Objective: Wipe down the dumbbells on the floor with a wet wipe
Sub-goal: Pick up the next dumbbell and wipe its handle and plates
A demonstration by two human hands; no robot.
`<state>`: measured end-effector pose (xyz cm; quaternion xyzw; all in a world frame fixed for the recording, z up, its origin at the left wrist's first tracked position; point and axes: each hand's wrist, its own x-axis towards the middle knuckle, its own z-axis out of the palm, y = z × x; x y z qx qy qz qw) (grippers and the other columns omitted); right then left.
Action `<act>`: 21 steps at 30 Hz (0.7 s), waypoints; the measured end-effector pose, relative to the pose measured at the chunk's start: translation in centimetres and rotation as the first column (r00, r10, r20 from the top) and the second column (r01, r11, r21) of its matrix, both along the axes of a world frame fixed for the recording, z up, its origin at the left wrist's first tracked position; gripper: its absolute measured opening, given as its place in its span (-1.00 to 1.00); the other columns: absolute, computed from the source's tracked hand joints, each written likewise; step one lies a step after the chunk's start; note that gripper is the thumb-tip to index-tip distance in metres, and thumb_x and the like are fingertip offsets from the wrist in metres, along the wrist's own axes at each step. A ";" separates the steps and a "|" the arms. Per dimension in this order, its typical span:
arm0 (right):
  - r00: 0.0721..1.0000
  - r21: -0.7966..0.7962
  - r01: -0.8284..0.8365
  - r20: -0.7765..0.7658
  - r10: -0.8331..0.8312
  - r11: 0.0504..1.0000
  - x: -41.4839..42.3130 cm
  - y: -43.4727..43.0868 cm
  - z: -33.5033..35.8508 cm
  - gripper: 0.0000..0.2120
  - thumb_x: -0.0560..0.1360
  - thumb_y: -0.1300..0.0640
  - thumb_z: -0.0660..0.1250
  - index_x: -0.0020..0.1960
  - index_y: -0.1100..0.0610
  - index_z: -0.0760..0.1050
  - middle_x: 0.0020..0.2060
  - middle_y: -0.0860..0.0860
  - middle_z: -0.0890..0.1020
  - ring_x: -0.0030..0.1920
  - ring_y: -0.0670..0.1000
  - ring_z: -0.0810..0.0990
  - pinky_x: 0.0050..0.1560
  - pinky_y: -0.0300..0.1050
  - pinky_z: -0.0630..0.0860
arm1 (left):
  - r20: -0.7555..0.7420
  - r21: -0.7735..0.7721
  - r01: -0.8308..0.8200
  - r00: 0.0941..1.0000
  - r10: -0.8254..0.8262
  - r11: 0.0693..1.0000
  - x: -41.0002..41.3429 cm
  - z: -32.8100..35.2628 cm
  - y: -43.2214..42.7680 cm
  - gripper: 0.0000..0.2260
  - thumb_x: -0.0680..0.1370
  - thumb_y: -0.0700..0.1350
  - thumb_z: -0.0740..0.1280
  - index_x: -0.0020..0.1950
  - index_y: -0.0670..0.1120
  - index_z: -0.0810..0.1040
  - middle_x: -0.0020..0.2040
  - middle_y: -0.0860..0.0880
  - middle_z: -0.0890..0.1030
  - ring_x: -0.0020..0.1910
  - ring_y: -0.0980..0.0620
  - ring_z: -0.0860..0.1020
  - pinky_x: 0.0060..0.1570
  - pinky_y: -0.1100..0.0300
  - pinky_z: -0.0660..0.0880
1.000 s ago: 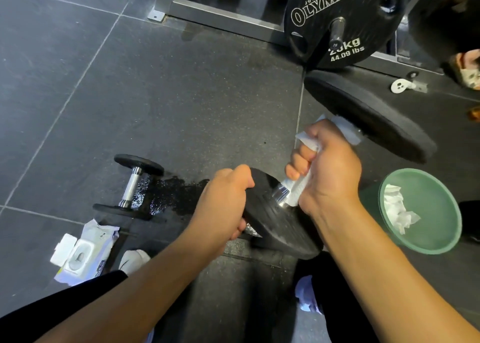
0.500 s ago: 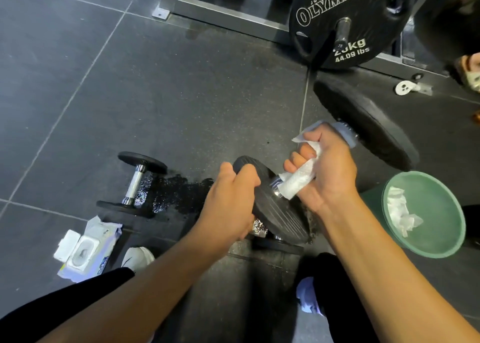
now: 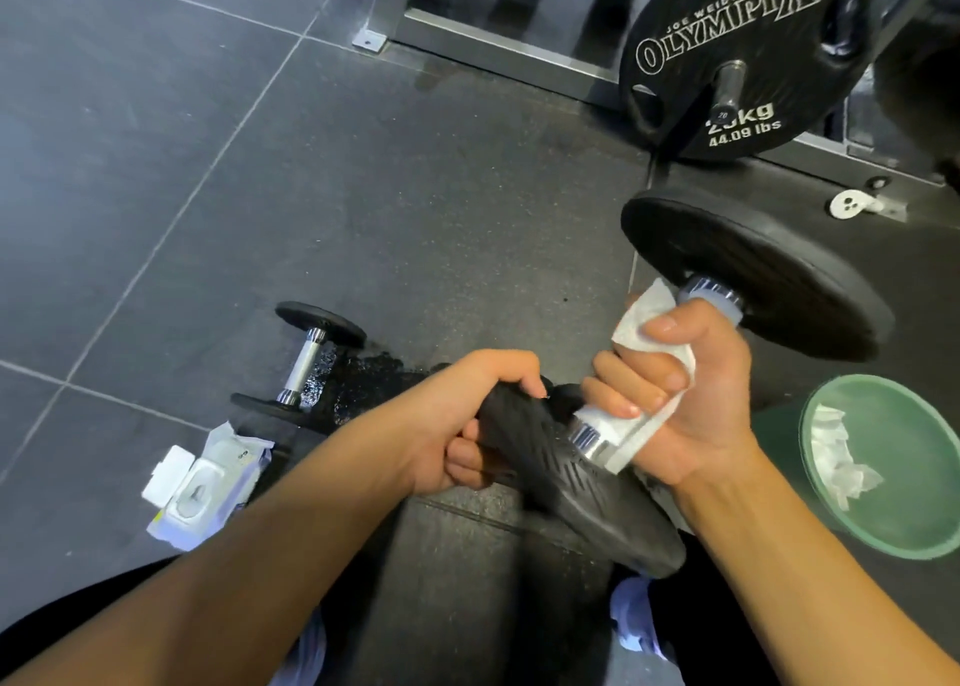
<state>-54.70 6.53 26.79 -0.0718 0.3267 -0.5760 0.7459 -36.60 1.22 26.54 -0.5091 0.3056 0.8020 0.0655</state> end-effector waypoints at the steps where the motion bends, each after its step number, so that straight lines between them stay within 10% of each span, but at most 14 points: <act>1: 0.996 0.095 0.057 -0.067 -0.051 0.994 0.1 -0.1 0.0 -0.68 0.33 0.14 0.19 -0.57 0.03 0.22 -0.66 -0.10 0.13 -0.61 -0.09 0.14 -0.52 -0.20 0.16 | -0.009 -0.013 0.011 1.000 -0.011 1.000 -0.2 -0.1 0.2 -0.65 0.50 -0.04 0.33 -0.48 -0.07 0.45 -0.57 -0.01 0.37 -0.66 0.08 0.30 -0.60 0.34 0.16; 7: 0.942 0.323 0.292 -0.258 -0.213 0.900 0.5 -0.2 -1.3 -0.69 0.45 0.18 0.25 -0.36 -0.01 0.16 -0.51 -0.07 0.14 -0.49 -0.07 0.12 -0.46 -0.20 0.24 | -0.070 0.058 0.036 0.997 -0.032 0.998 -0.5 -0.9 0.9 -0.75 0.62 -0.15 0.32 0.19 -0.30 0.59 0.05 -0.34 0.73 -0.12 -0.25 0.76 -0.16 -0.07 0.72; 14: 0.849 0.453 0.412 -0.506 -0.152 0.791 1.2 -0.1 -2.4 -0.77 0.47 0.21 0.37 -0.31 0.07 0.40 -0.51 -0.02 0.35 -0.51 -0.05 0.34 -0.34 -0.12 0.35 | -0.050 0.111 -0.123 0.990 0.130 0.986 -0.5 -1.8 3.2 -0.90 0.64 -0.31 0.34 -0.06 -0.26 0.48 0.05 -0.41 0.68 0.07 -0.46 0.69 0.02 -0.33 0.66; 21: 0.895 0.469 0.343 -0.425 -0.132 0.814 2.2 -0.3 -3.0 -0.91 0.55 0.35 0.24 -0.07 0.23 0.50 -0.23 0.10 0.57 -0.16 0.04 0.59 0.01 0.00 0.55 | 0.076 -0.047 -0.403 0.911 0.406 0.914 -0.5 -5.4 4.2 -0.58 0.55 -0.34 0.41 0.30 -0.20 0.28 0.17 -0.39 0.56 -0.02 -0.35 0.70 -0.11 -0.36 0.68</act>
